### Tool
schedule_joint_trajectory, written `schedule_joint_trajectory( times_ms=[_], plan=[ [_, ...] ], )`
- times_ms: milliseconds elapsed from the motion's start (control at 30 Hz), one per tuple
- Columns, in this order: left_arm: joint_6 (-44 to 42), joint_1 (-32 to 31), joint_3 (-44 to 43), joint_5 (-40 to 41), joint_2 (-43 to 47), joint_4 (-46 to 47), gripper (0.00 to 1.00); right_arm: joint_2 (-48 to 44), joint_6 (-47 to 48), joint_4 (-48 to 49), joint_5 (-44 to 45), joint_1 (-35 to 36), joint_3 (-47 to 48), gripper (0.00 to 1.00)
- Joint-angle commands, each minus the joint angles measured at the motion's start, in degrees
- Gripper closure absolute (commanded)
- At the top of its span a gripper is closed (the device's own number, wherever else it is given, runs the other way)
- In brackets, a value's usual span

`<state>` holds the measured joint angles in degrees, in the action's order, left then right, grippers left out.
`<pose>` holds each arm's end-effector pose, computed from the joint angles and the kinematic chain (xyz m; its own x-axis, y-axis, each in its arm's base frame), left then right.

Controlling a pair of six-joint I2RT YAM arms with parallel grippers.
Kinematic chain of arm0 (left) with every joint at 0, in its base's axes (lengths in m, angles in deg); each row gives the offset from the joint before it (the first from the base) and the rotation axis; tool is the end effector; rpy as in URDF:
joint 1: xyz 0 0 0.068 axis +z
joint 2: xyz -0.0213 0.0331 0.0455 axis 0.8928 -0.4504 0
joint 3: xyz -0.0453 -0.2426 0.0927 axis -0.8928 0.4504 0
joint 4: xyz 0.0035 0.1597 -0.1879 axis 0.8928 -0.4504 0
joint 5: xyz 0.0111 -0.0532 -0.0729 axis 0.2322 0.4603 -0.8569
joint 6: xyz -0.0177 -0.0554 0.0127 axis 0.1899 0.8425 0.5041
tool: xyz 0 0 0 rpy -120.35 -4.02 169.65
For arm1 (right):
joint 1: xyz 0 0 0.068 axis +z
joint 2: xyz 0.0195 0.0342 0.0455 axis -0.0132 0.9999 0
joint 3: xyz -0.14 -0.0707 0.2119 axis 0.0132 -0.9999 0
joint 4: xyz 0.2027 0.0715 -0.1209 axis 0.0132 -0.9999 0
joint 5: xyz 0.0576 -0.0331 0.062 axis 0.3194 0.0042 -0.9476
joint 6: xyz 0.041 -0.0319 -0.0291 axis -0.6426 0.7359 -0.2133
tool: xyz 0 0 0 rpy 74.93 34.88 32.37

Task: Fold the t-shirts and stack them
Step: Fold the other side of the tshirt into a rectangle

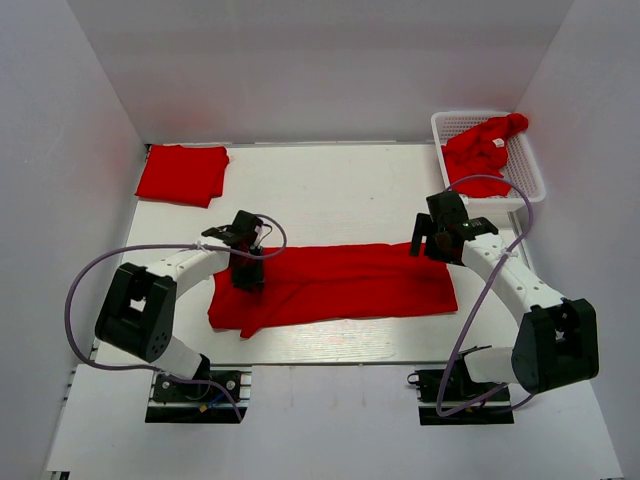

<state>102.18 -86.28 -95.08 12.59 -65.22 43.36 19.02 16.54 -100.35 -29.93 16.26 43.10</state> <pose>0.2324 -0.0984 0.1624 -0.9732 -0.0285 -0.2282 -0.0074 0.9956 -0.0931 0.2456 0.0610 0.2349 -0.7878 0.1559 -0.5959 0.2142 0.9764 -0.0277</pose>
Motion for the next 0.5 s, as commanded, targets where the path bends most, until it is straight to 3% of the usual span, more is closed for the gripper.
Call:
schedule_joint_trajectory(
  times_ms=[0,300,400,467],
  plan=[
    [0.05,-1.03,-2.40,1.38,0.45,1.69,0.61,0.10,-0.35,-0.31,1.08,0.04,0.05,0.10],
    [0.58,-2.96,-4.25,2.51,-0.68,0.55,0.69,-0.07,-0.44,-0.66,2.04,0.04,-0.65,0.10],
    [0.58,-3.49,-4.25,2.52,-1.21,0.55,0.82,0.10,-0.44,-0.75,2.31,-0.05,-0.82,0.10],
    [0.58,-3.49,-4.78,3.22,-1.83,0.55,0.97,0.01,-0.44,-0.75,2.39,-0.14,-0.82,0.10]
  ],
)
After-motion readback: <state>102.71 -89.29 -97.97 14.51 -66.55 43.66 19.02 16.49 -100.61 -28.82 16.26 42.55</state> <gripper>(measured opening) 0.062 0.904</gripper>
